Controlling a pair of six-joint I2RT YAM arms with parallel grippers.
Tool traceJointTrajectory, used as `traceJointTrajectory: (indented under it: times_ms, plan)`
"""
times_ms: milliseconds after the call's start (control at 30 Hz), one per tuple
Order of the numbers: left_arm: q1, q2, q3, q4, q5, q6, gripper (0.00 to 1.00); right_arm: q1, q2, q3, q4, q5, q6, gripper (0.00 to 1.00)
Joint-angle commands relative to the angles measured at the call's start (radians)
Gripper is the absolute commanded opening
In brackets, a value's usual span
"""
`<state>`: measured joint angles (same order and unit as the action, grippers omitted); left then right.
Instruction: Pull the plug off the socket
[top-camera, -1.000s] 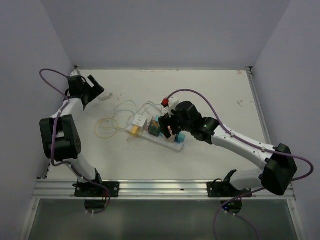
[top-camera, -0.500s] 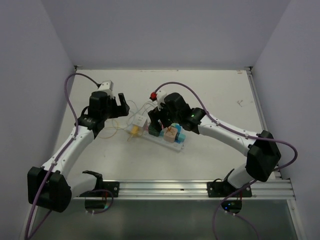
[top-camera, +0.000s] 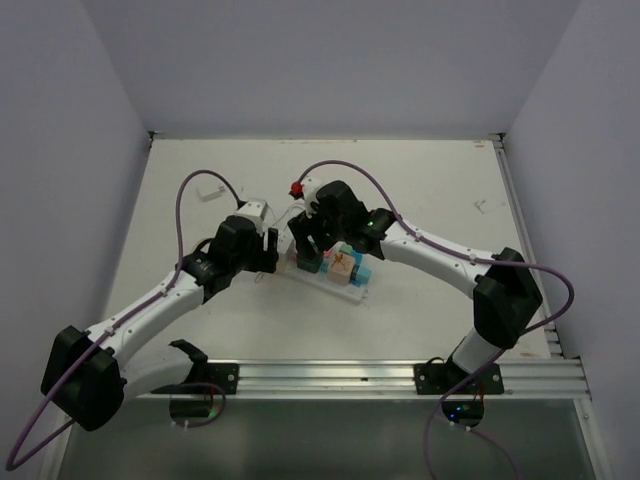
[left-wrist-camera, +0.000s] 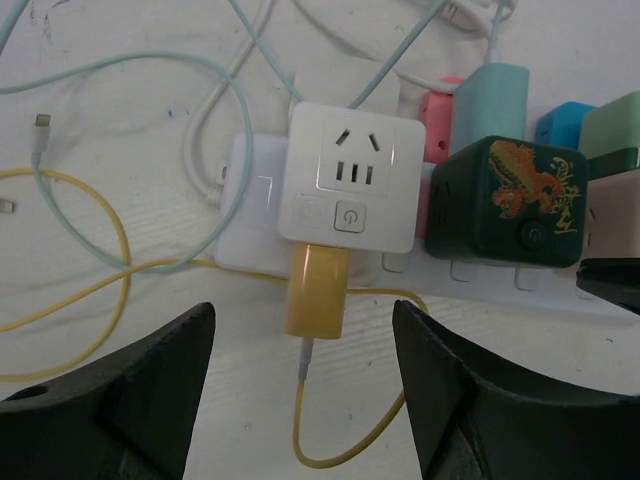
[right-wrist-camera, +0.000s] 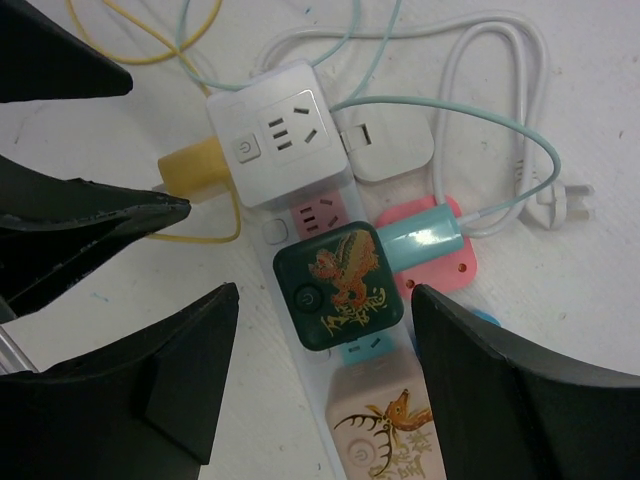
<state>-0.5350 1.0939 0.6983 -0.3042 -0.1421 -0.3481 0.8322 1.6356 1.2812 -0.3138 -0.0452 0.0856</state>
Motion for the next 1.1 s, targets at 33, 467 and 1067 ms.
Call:
traceJointTrajectory:
  times_ms: [33, 467, 1067]
  plan:
    - [-0.022, 0.017, -0.02, 0.028, -0.115, 0.004, 0.74, 0.002, 0.043, 0.063, 0.001, -0.033, -0.001, 0.73]
    - [-0.043, 0.07, -0.06, 0.051, -0.082, -0.022, 0.65, 0.002, 0.213, 0.155, 0.05, -0.12, -0.026, 0.72]
    - [-0.045, 0.046, -0.164, 0.191, -0.094, -0.149, 0.54, -0.013, 0.286, 0.087, 0.252, -0.162, -0.162, 0.83]
